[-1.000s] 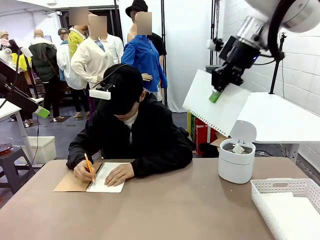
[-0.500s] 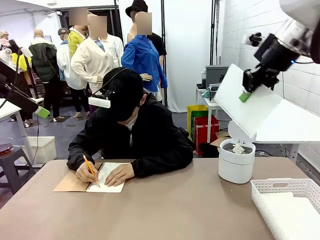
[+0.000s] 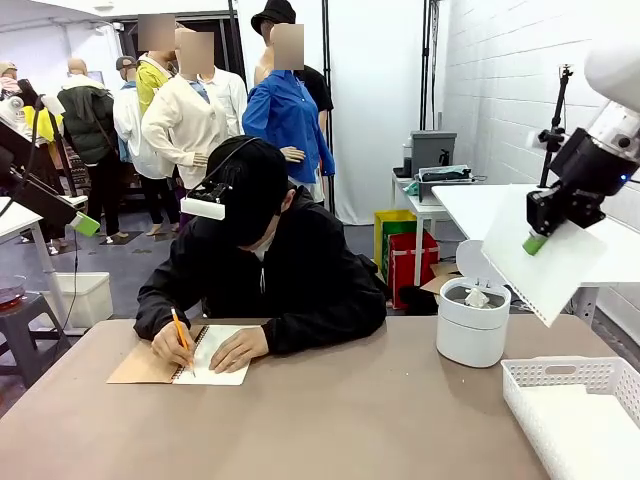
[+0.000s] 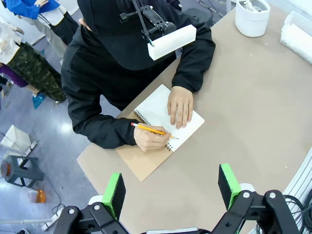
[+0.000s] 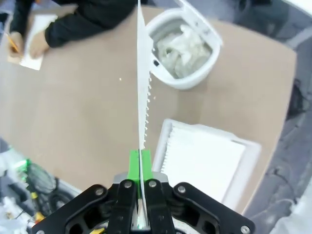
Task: Sort the paper based on its condition.
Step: If a person hands you a paper, place it in the Organizing basket , and if it's crumpled, put it in the Trash can.
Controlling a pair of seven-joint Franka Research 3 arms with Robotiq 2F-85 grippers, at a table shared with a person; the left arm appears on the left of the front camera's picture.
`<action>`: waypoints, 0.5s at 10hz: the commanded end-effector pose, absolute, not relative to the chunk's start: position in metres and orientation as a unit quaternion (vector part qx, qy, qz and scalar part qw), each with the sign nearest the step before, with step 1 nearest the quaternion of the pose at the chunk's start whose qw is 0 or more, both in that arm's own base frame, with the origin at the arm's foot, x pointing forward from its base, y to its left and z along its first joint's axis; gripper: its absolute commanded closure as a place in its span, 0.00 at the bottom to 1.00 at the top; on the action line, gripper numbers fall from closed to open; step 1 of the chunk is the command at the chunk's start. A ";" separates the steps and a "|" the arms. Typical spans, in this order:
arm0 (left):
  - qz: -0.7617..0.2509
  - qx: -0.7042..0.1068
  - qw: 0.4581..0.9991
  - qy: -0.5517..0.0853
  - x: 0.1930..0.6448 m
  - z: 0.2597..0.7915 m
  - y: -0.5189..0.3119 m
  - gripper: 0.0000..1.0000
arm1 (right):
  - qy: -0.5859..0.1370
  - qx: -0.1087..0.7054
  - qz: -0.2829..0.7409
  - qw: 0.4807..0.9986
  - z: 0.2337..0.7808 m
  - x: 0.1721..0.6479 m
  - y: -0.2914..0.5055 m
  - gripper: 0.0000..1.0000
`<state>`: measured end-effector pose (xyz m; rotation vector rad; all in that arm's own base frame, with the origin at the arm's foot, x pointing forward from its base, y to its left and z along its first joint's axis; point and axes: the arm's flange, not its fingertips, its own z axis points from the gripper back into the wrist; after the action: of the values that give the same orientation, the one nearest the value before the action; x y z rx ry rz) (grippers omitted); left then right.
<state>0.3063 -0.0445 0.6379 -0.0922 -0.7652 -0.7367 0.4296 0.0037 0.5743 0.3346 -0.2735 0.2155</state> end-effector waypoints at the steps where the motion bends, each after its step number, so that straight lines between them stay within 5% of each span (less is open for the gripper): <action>1: -0.350 -0.044 0.862 -0.364 0.306 0.638 -0.044 0.00 | -0.099 0.183 0.073 0.975 0.567 0.427 -0.009 1.00; 5: -0.350 -0.044 0.862 -0.364 0.306 0.638 -0.044 0.00 | -0.135 0.166 0.107 0.971 0.574 0.430 0.004 1.00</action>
<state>0.3063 -0.0445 0.6379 -0.0922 -0.7652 -0.7368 0.4283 0.0021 0.5759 0.3418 -0.2580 0.2061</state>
